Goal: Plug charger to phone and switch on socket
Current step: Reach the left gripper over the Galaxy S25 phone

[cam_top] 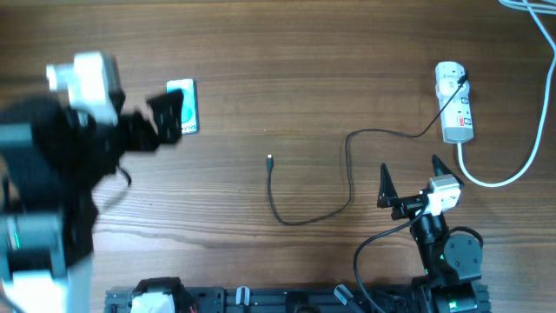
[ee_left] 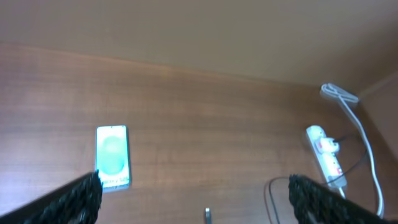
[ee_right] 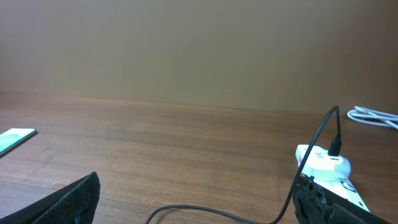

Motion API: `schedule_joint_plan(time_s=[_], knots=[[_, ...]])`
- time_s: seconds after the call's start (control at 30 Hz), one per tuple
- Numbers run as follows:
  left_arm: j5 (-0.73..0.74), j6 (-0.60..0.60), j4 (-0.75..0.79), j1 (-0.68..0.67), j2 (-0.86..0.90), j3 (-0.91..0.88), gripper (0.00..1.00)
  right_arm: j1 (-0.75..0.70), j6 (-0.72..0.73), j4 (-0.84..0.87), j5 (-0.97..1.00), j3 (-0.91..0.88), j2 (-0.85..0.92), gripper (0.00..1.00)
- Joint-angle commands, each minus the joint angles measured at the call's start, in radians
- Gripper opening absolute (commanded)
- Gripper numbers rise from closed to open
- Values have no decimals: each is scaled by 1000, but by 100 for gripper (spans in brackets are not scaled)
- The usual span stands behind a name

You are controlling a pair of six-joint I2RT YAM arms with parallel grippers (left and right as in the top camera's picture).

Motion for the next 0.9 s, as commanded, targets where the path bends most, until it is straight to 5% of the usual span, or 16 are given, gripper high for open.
schedule_joint_plan(time_s=[0.0, 0.33, 0.4, 0.43, 0.47, 0.5, 0.77, 0.83, 0.87], knots=[[5, 63, -99, -5, 249, 212, 100, 4, -13, 6, 18, -2, -9, 100], [-8, 78, -44, -5, 671, 227, 97, 4, -13, 6, 18, -2, -9, 100], [-20, 78, -44, -5, 726, 227, 72, 4, -13, 6, 18, -2, -9, 100], [-39, 78, -44, -5, 767, 227, 51, 4, -13, 6, 18, -2, -9, 100], [-55, 78, -44, -5, 795, 227, 16, 4, -14, 6, 18, -2, -9, 100], [-75, 77, -45, -5, 828, 227, 4, 4, -13, 6, 18, -2, -9, 100], [-234, 75, -29, -5, 987, 226, 4, 4, -13, 6, 18, -2, -9, 100], [-246, 75, -14, -5, 993, 225, 16, 4, -13, 6, 18, -2, -9, 100], [-245, 75, -8, -5, 995, 225, 40, 4, -13, 6, 18, -2, -9, 100]])
